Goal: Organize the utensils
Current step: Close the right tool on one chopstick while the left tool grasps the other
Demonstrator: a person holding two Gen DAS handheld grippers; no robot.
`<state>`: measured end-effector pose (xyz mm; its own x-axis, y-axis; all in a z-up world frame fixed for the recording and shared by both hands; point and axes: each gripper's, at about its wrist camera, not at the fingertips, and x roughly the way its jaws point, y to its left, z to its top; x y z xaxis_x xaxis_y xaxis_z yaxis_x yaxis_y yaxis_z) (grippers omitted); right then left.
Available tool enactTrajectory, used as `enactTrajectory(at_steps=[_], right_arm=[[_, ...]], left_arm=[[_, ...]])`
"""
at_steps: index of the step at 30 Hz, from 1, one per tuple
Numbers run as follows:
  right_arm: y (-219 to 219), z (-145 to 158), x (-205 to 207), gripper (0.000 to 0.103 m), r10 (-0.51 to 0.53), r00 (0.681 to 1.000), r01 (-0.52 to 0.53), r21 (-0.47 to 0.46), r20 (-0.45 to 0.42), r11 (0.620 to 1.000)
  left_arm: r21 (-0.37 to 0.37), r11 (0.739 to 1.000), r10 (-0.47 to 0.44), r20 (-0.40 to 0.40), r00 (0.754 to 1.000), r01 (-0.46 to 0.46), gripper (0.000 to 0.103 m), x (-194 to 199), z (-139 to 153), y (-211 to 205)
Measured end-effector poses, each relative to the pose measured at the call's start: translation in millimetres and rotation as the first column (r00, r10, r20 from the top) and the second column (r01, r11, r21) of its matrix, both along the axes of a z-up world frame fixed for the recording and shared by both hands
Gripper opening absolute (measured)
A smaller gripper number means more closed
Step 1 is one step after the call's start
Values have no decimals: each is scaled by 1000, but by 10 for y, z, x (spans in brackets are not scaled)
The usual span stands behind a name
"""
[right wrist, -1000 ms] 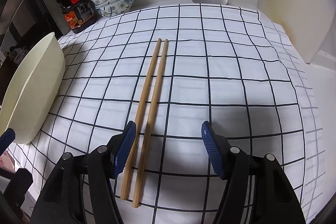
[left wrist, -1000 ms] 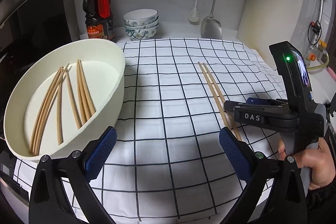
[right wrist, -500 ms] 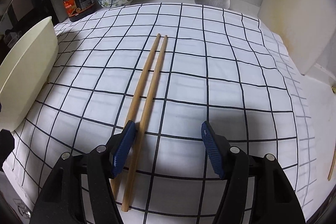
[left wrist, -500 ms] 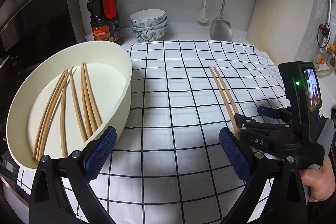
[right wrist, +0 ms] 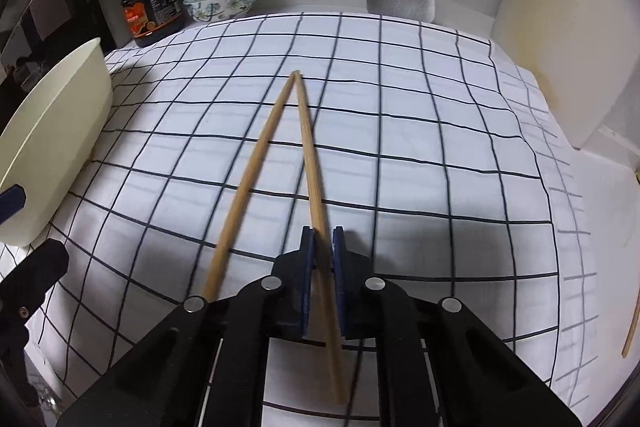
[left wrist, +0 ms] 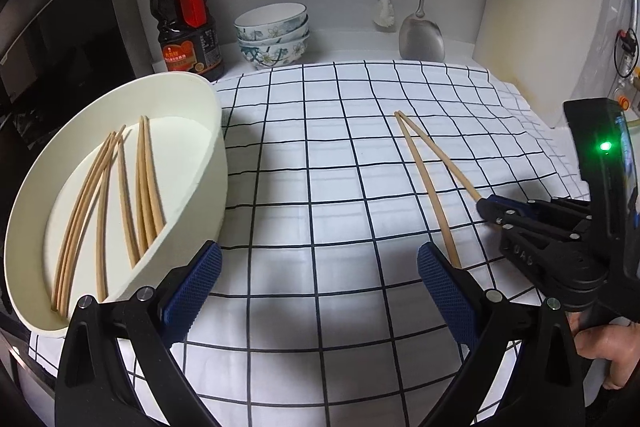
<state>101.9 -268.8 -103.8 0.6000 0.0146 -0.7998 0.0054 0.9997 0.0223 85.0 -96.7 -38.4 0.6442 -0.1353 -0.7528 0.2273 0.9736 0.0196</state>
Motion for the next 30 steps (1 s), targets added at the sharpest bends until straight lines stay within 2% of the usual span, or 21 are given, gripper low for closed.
enactTrajectory(at_steps=[5,12,19,21,23,24,30], right_arm=[[-243,-4,-4,8,-33,999,33,45,-3,998],[-664,-12,-35,5,-83,997,83,112,-7,990],[-807,-16,-58,6,-98,995,99,116,-9,988],[-809,-11,-57,13,-99,995,99,112,-5,989],[-810,-4,-56,39,-105,994,103,101,7,990],[-813,-6,-54,44,-108,994,106,97,12,990],[-784,-38,-45,44,-107,994,105,52,33,993]], left_arm=[[6,1000,0,-22,1000,0,96,75,-65,-146],[83,996,-23,-29,999,26,96,209,-187,-490],[141,990,-12,-51,999,20,96,366,-363,-716],[145,989,-2,-49,999,9,97,390,-383,-730],[136,991,9,-51,999,-2,96,419,-384,-742],[133,991,11,-54,998,-4,96,431,-386,-750],[136,991,21,-76,997,-11,98,523,-460,-813]])
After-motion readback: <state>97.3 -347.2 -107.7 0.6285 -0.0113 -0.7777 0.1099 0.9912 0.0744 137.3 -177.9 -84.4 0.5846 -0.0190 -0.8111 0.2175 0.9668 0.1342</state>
